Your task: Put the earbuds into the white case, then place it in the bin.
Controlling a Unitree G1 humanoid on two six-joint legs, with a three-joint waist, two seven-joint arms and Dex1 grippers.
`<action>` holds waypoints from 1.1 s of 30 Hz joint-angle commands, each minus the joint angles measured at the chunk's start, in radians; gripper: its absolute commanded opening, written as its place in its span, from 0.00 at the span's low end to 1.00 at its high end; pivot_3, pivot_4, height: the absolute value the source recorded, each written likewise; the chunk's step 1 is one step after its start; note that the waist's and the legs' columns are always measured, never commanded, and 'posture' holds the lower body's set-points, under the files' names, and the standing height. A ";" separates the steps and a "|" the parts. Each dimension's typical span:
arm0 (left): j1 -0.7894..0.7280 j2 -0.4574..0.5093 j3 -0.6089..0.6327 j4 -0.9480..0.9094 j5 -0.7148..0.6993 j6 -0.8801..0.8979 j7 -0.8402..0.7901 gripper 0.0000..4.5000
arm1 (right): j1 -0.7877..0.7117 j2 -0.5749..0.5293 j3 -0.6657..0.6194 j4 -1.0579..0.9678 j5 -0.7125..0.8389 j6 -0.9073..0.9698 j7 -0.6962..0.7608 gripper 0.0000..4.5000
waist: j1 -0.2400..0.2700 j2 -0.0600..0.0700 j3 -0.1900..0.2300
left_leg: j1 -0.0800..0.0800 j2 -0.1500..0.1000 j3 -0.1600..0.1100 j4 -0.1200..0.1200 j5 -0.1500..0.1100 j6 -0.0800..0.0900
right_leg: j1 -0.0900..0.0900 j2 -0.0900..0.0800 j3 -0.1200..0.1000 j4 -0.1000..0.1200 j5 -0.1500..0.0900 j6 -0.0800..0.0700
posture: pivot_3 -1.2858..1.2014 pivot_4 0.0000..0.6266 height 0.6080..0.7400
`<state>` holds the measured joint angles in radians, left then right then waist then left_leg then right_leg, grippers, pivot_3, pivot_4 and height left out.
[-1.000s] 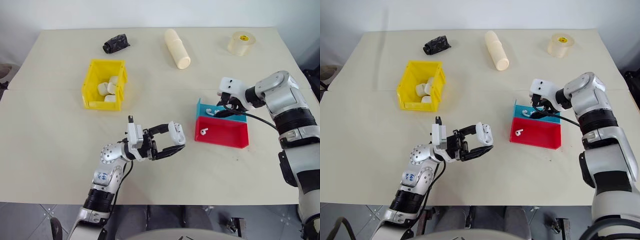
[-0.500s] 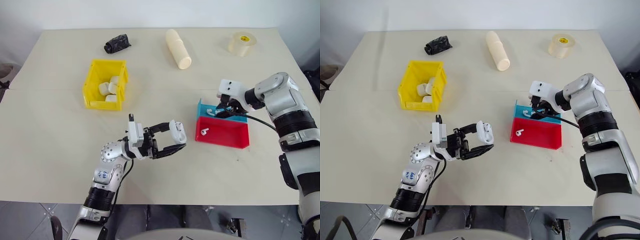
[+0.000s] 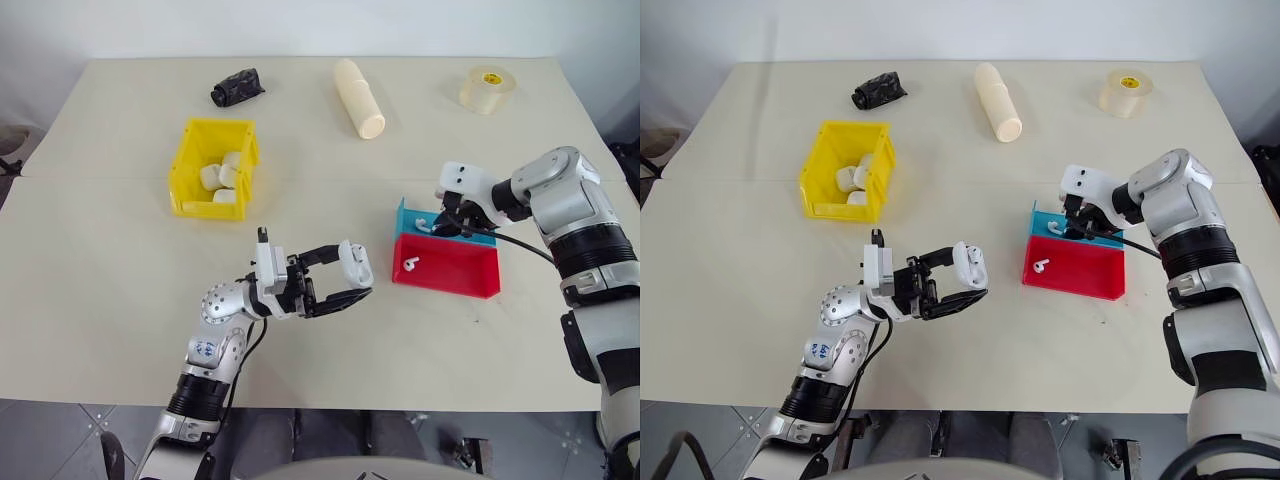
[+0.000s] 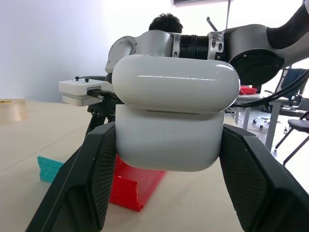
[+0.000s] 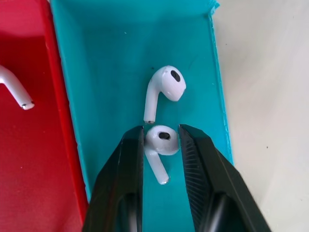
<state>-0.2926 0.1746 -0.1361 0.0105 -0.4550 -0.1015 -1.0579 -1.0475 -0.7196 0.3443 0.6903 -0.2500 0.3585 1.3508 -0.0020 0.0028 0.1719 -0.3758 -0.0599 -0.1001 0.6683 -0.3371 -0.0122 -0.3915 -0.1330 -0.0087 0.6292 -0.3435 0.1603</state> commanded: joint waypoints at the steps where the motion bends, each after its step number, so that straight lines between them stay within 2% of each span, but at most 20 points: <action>1: -0.011 0.001 0.007 -0.016 -0.015 -0.012 -0.006 0.62 | 0.036 -0.019 0.004 -0.007 -0.010 0.026 -0.004 0.28 | 0.001 0.000 0.000 | 0.000 0.000 0.000 0.000 0.000 0.000 | 0.000 0.000 0.000 0.000 0.000 0.000 | 0.52 0.24 1.00; 11: -0.036 -0.001 0.009 0.005 -0.020 -0.007 -0.021 0.62 | 0.068 -0.096 -0.064 -0.108 0.050 0.092 0.005 0.28 | 0.000 0.000 0.000 | 0.000 0.000 0.001 -0.001 0.000 0.000 | -0.001 0.000 0.000 0.000 0.000 0.000 | 0.52 0.24 1.00; 18: -0.042 -0.002 0.007 0.008 -0.029 0.001 -0.033 0.62 | 0.089 -0.065 -0.047 -0.139 0.060 0.102 -0.007 0.28 | -0.003 0.000 0.000 | 0.000 0.001 0.001 -0.002 0.000 0.000 | -0.001 0.001 0.000 0.000 0.000 0.000 | 0.52 0.24 1.00; 33: -0.012 0.000 0.006 -0.031 -0.031 0.011 -0.011 0.62 | 0.039 0.005 0.005 -0.065 0.023 0.044 -0.011 0.28 | -0.003 0.000 0.000 | 0.000 0.001 0.001 -0.001 0.000 0.000 | -0.001 0.000 0.000 0.000 0.000 0.000 | 0.52 0.24 1.00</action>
<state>-0.3060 0.1765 -0.1347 0.0291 -0.4673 -0.0860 -1.0738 -1.0084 -0.7201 0.3319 0.6065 -0.2152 0.4116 1.3412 -0.0047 0.0028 0.1720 -0.3759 -0.0593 -0.0995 0.6673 -0.3371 -0.0123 -0.3922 -0.1326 -0.0086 0.6292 -0.3436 0.1603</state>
